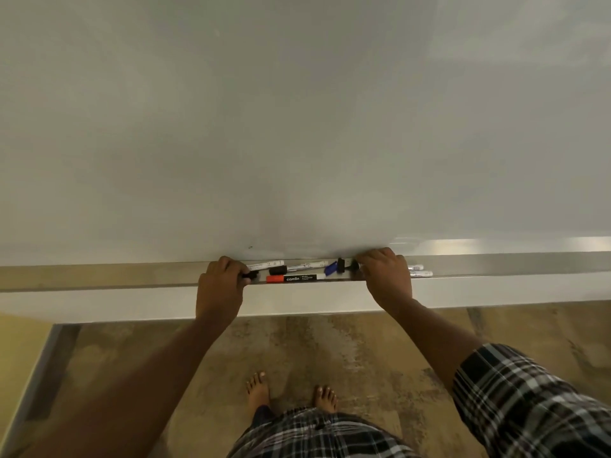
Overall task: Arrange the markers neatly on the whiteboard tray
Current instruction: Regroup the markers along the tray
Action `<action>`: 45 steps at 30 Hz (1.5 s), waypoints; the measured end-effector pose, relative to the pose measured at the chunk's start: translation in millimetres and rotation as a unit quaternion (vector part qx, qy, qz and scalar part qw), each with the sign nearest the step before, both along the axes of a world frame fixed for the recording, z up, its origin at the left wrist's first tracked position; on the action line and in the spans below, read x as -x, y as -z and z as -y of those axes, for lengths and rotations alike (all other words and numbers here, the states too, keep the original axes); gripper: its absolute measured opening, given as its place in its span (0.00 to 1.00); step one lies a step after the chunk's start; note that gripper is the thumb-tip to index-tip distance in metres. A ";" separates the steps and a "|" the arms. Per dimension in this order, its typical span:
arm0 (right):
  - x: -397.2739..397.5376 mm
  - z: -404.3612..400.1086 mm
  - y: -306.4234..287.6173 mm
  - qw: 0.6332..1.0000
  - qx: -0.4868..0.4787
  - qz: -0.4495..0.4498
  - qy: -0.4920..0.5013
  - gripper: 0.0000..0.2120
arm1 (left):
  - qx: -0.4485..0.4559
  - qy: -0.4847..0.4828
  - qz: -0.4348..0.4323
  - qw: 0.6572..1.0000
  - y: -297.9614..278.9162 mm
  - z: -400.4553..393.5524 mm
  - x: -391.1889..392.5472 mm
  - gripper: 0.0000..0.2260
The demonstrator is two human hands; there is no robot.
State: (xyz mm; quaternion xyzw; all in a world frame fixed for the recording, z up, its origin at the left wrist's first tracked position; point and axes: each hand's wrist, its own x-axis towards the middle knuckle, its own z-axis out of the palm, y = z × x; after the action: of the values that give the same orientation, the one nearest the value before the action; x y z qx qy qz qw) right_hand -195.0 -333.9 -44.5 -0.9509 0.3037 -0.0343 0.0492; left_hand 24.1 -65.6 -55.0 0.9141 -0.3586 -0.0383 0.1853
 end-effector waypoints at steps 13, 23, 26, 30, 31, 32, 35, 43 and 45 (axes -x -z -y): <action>-9.5 -16.5 -7.4 0.989 0.003 0.091 -0.117 0.15 | 0.124 0.016 -0.122 0.985 -17.9 36.9 38.6 0.06; -23.5 -50.6 -24.0 0.978 -0.040 0.130 -0.156 0.13 | 0.159 0.080 -0.100 0.979 -23.9 59.0 51.8 0.11; -23.2 -52.2 -25.3 0.977 -0.039 0.133 -0.164 0.13 | 0.167 0.103 -0.118 0.973 -27.0 61.1 53.8 0.12; -24.9 -52.4 -26.4 0.976 -0.044 0.130 -0.169 0.10 | 0.192 0.118 -0.153 0.962 -34.4 63.9 58.6 0.13; -24.9 -53.4 -27.7 0.977 -0.055 0.133 -0.160 0.09 | 0.197 0.114 -0.166 0.959 -36.2 64.7 59.0 0.13; -24.5 -54.7 -29.1 0.977 -0.074 0.140 -0.145 0.08 | 0.202 0.109 -0.183 0.956 -37.9 65.1 59.3 0.12; -23.0 -56.4 -31.9 0.970 -0.142 0.171 -0.099 0.08 | 0.220 0.085 -0.242 0.941 -41.6 64.5 59.8 0.12; -14.6 -53.3 -25.2 0.957 -0.192 0.206 -0.065 0.08 | 0.227 0.106 -0.242 0.937 -51.1 70.1 61.8 0.11; -11.9 -48.2 -26.1 0.959 -0.197 0.193 -0.071 0.07 | 0.201 0.128 -0.235 0.942 -49.1 71.2 60.7 0.12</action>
State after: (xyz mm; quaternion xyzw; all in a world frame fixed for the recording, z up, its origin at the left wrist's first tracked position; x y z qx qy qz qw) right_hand -183.1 -285.6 -18.4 -0.9169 0.2205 -0.1532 0.2953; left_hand -36.6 -136.9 -5.9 0.7695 -0.4189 -0.2025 0.4374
